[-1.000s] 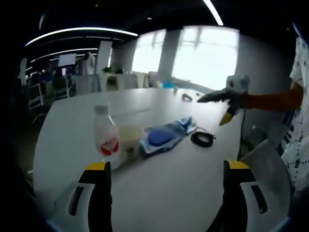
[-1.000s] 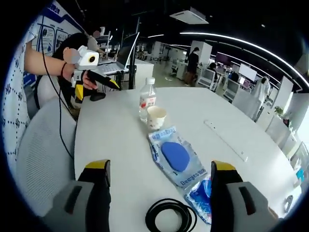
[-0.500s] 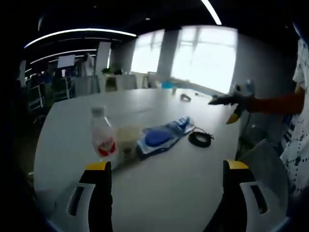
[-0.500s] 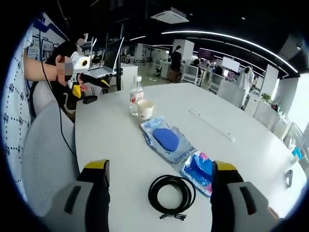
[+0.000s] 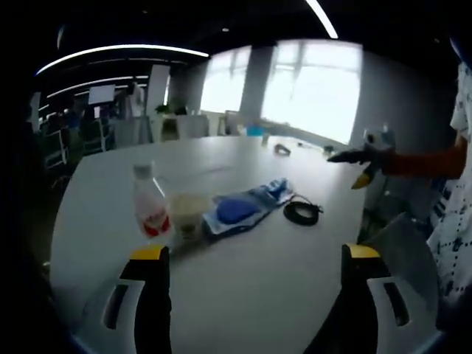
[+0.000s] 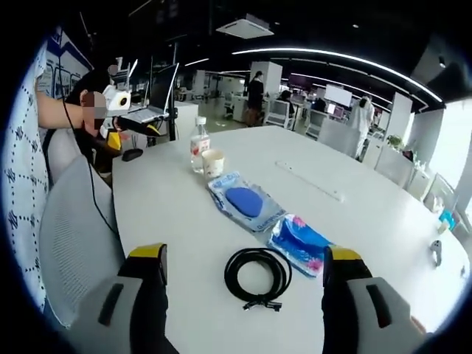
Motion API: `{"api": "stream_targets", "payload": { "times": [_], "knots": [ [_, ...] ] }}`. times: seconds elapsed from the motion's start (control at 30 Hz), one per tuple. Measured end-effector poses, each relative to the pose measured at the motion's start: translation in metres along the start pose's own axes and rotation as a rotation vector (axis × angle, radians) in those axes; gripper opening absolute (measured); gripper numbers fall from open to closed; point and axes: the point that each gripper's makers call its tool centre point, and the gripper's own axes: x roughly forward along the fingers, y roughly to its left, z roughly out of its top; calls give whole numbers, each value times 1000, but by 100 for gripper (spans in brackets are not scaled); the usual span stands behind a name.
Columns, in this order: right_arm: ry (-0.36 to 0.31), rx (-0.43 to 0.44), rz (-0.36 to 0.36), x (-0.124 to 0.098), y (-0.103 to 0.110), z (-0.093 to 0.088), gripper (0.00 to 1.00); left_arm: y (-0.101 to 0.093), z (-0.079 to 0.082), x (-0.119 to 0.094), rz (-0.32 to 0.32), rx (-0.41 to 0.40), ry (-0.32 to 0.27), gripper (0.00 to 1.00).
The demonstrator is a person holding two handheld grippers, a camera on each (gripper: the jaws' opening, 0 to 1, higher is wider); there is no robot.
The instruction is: Arrange the tabletop items into an orderly group along one side of the table until the central work area is clear of visible clutter.
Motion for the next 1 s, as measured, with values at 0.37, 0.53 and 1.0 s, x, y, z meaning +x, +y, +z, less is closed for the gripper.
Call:
{"api": "stream_targets", "payload": {
  "times": [0.37,0.53,1.0],
  "knots": [
    [5,98,-54,-25,-1,-34,86,-10,-20,-13,50,-27,1,96],
    [26,147,-85,-31,0,-54,86,-15,-32,-21,81,-55,-6,96],
    [2,238,-139,-45,-4,-75,86,-13,-36,-31,131,-73,-23,96]
  ]
}}
